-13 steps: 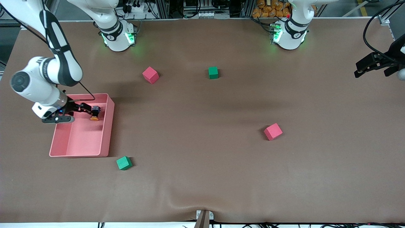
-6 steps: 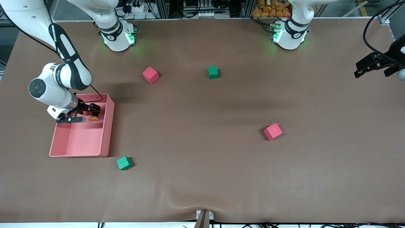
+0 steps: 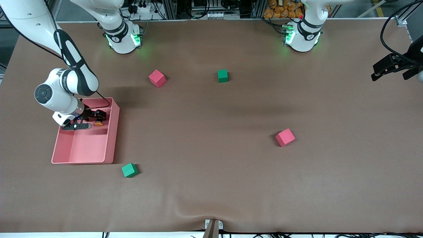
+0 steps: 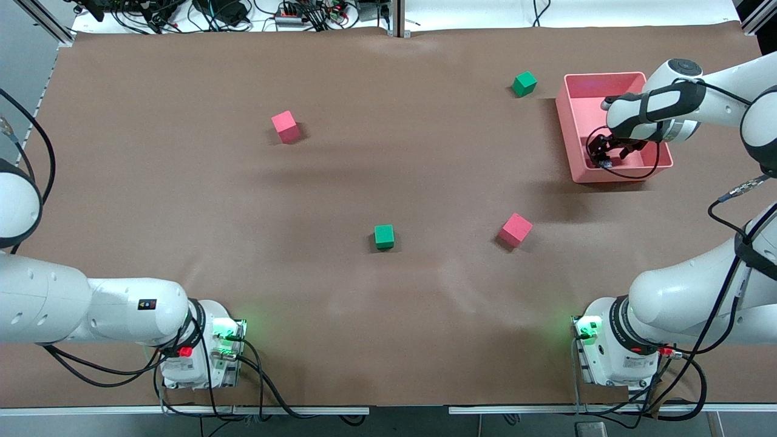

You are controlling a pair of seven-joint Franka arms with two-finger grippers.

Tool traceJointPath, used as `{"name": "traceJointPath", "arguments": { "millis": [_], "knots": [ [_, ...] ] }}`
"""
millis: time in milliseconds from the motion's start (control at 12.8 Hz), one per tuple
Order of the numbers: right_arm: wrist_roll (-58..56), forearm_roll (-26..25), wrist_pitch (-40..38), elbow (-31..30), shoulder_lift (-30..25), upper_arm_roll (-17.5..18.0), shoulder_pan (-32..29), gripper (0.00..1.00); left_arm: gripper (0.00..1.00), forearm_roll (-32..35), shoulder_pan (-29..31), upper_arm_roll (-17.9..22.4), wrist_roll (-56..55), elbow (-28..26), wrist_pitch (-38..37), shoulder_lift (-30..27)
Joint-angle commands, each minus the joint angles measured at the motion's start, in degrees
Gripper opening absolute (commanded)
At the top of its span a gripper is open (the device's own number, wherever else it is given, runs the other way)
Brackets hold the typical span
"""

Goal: Place and upright button with both arms
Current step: 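Close the right gripper on the button's black body and lift it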

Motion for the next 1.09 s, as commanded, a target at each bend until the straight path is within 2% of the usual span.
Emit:
{"name": "traceJointPath", "arguments": {
  "millis": [0, 78, 156, 702, 858, 1014],
  "knots": [
    [-0.46, -0.01, 2.4, -0.44, 0.84, 0.7, -1.17, 0.88, 1.0, 0.12, -0.47, 0.31, 0.7, 0.68, -0.52, -0.34],
    [-0.38, -0.01, 2.4, -0.44, 0.93, 0.7, -1.17, 0.38, 1.0, 0.21, -0.47, 0.31, 0.7, 0.69, -0.52, -0.34],
    [-0.38, -0.01, 2.31, -0.44, 0.85, 0.7, -1.17, 0.02, 1.0, 0.21, -0.47, 0.31, 0.7, 0.69, -0.52, -0.34],
    [-0.29, -0.01, 1.52, -0.27, -0.03, 0.79, -1.96, 0.0, 1.0, 0.82, -0.65, -0.65, 0.44, 0.77, -0.87, -0.52],
    [-0.38, -0.01, 0.3, -0.01, -2.57, 0.79, -1.7, 0.0, 1.0, 1.0, -0.47, -0.66, 0.44, 0.69, -0.79, -0.43],
    [-0.9, -0.01, -5.3, 2.18, -6.78, 0.87, -1.17, 0.0, 1.0, 1.09, -0.47, -0.66, -0.35, 0.51, -0.87, -0.17]
  ]
}}
